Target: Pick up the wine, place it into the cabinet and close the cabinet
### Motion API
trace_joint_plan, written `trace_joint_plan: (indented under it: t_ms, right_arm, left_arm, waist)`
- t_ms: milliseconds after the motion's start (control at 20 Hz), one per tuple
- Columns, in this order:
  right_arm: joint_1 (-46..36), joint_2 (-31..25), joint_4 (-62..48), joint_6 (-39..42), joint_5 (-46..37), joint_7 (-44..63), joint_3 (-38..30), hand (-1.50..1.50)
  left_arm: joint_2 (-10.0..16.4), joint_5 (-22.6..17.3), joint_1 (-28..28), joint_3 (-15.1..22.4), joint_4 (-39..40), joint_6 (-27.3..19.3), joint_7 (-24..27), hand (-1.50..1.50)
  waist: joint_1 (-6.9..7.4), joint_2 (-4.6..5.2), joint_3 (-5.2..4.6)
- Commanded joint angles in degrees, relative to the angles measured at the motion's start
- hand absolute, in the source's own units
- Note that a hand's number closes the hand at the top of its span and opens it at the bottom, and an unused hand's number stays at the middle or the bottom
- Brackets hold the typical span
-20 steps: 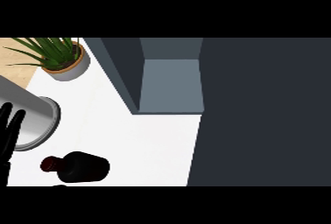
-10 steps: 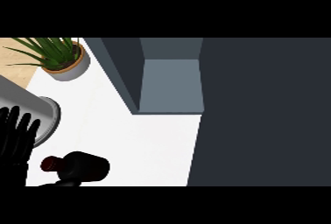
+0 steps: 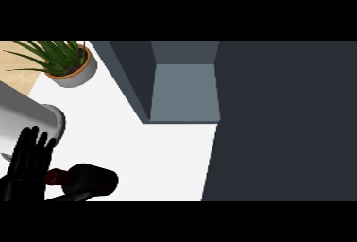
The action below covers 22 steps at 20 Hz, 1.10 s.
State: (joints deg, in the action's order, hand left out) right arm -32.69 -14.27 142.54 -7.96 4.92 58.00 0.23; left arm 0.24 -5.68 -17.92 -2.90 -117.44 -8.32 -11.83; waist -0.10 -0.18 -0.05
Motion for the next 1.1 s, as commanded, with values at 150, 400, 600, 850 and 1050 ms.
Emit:
trace_joint_plan:
  t_ms: [150,400,600,850,1050]
  right_arm:
    - [1.6,0.7,5.9,-0.5,4.2,2.6,-1.1,-1.5]
    - [2.9,0.7,7.7,-0.7,3.3,4.1,0.5,-1.5]
    - [-1.6,-0.4,10.3,-3.3,0.8,9.4,1.6,-1.5]
    - [-0.7,-0.5,7.6,-2.0,3.2,5.7,0.2,-1.5]
    - [-3.5,-1.0,5.8,-2.9,3.9,7.1,-1.0,-1.5]
  left_arm:
    - [-0.2,-1.8,-5.9,2.4,6.7,1.7,10.5,-1.5]
    - [-0.2,-3.3,-4.9,0.2,17.0,3.7,18.0,-1.5]
    - [0.2,-5.3,-5.6,-2.4,18.3,6.6,19.0,-1.5]
    - [0.6,-5.7,-4.8,-3.3,26.9,9.0,23.6,-1.5]
    - [0.4,-6.7,-5.2,-4.1,30.8,11.1,28.0,-1.5]
  waist:
    - [0.18,0.0,0.03]
    - [-0.14,0.01,0.01]
    - [-0.23,-0.14,-0.01]
    - [-0.12,0.0,0.01]
    - [-0.01,-0.04,0.0]
